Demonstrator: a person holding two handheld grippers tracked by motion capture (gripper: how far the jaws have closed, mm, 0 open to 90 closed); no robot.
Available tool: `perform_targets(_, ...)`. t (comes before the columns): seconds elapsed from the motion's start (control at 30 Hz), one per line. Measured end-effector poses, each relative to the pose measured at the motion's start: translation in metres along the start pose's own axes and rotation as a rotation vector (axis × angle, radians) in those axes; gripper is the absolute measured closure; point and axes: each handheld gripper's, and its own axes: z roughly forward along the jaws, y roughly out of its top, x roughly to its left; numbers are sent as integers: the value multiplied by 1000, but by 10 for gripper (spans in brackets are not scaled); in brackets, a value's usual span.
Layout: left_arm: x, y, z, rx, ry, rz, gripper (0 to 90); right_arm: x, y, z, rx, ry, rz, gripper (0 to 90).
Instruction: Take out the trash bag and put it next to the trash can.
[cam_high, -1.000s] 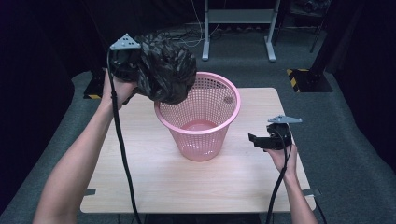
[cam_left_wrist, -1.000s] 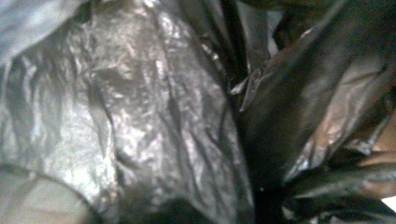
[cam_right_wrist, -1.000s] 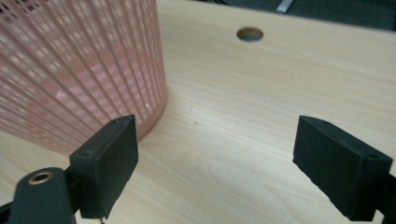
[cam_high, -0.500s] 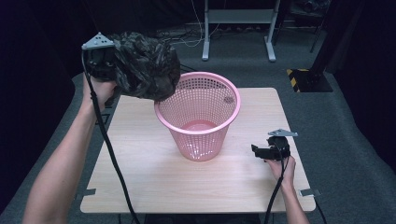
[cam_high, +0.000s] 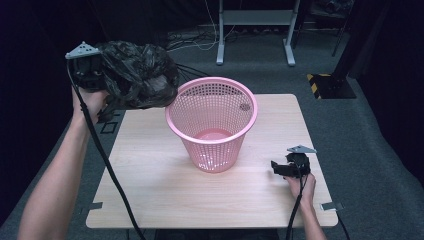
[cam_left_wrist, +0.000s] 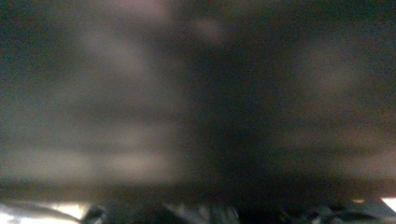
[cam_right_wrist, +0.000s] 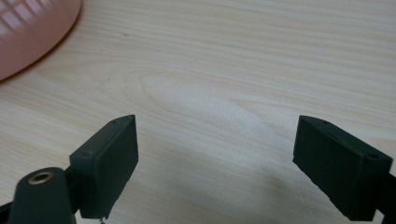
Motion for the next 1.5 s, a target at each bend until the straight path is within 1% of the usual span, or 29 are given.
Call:
perform_targets(0.1, 9, -9, 2, 4, 9, -32, 889, -2, -4, 2, 4, -10, 8, 130)
perform_targets(0.17, 15, -16, 4, 9, 13, -55, 889, -3, -6, 3, 4, -8, 12, 130)
perform_targets(0.27, 21, -24, 6, 7, 18, -81, 889, -5, -9, 5, 6, -10, 14, 131)
perform_targets(0.43, 28, -42, 14, 25, 27, -109, 889, -6, -13, 5, 4, -10, 29, 133)
perform_targets(0.7, 40, -72, 29, 45, 37, -182, 889, -6, -14, 5, 1, -9, 26, 133)
perform_targets(0.87, 47, -97, 42, 61, 37, -232, 888, -6, -14, 5, -1, -6, 25, 134)
perform_targets(0.93, 51, -112, 50, 71, 34, -270, 888, -6, -15, 5, -1, -5, 24, 134)
perform_targets(1.0, 53, -122, 56, 80, 38, -292, 888, -6, -15, 5, -2, -4, 23, 135)
perform_targets(1.03, 54, -130, 59, 87, 36, -309, 888, -6, -15, 5, -1, -4, 23, 135)
perform_targets(1.17, 56, -152, 72, 122, 48, -335, 888, -6, -15, 4, -1, -3, 21, 135)
perform_targets(1.23, 53, -165, 82, 157, 50, -340, 888, -5, -15, 4, 1, -4, 21, 135)
perform_targets(1.3, 50, -176, 92, 189, 58, -331, 887, -5, -15, 4, 2, -6, 16, 136)
perform_targets(1.37, 48, -188, 101, 179, 45, -364, 888, -5, -15, 4, 1, -5, 16, 136)
perform_targets(1.43, 45, -191, 106, 174, 38, -360, 888, -5, -15, 4, -1, -5, 17, 137)
perform_targets(1.47, 44, -191, 108, 166, 36, -362, 888, -5, -15, 4, -1, -5, 17, 137)
perform_targets(1.5, 42, -190, 111, 160, 37, -356, 888, -5, -15, 4, -1, -6, 16, 137)
